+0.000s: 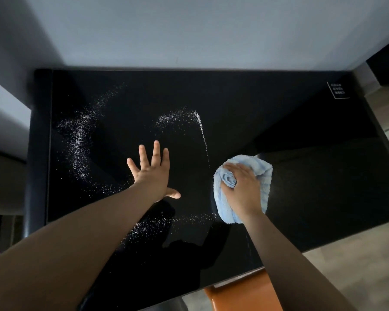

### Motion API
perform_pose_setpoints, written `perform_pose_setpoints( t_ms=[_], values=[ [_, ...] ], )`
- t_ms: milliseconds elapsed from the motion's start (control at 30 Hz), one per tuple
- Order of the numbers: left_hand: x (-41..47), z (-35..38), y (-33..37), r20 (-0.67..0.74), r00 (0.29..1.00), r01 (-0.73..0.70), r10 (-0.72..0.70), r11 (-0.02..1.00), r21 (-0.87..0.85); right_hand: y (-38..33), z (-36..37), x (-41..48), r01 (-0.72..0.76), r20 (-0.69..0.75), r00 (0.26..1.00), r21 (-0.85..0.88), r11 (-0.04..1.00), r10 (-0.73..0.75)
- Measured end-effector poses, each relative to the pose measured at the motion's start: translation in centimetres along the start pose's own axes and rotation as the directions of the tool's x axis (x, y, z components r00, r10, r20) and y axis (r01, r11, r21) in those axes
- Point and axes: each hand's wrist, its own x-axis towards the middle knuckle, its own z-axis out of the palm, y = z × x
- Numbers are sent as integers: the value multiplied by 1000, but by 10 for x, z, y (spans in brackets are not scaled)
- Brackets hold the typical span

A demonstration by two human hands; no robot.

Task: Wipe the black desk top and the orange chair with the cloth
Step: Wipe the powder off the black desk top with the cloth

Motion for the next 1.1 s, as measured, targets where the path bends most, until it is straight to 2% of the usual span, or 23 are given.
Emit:
perform_pose_setpoints(
  t_ms=[167, 333, 500, 667, 733, 800, 900, 1100],
  values=[
    [-1, 0, 1, -19, 1000, -5, 5, 1000, 2, 8, 2, -22, 9, 10, 1000, -87, 996, -8],
    [-2, -2, 3, -19, 1000, 7, -6, 1000, 28, 11, -6, -43, 51, -53, 997, 6, 999, -50],
    [-8, -2, 4, -38, 999, 10, -9, 999, 36, 16, -7, -64, 47, -67, 997, 23, 999, -46],
    [-37, 23, 8, -216, 974, -80, 73, 996, -27, 16, -6, -75, 17, -77, 997, 43, 999, -14],
    [-54, 38, 10, -188, 973, -139, 132, 990, -28, 18, -7, -81, 8, -69, 998, 50, 999, -5],
    [-69, 51, 11, -101, 979, -178, 178, 984, 13, 20, -8, -91, -8, -59, 998, 71, 997, 12],
    [-80, 65, 12, -10, 985, -168, 171, 977, 130, 24, -8, -107, -17, -47, 999, 42, 999, 19],
    [-78, 68, 17, -17, 989, -139, 146, 964, 229, 31, -9, -136, -34, -11, 999, -10, 999, 34]
  ],
)
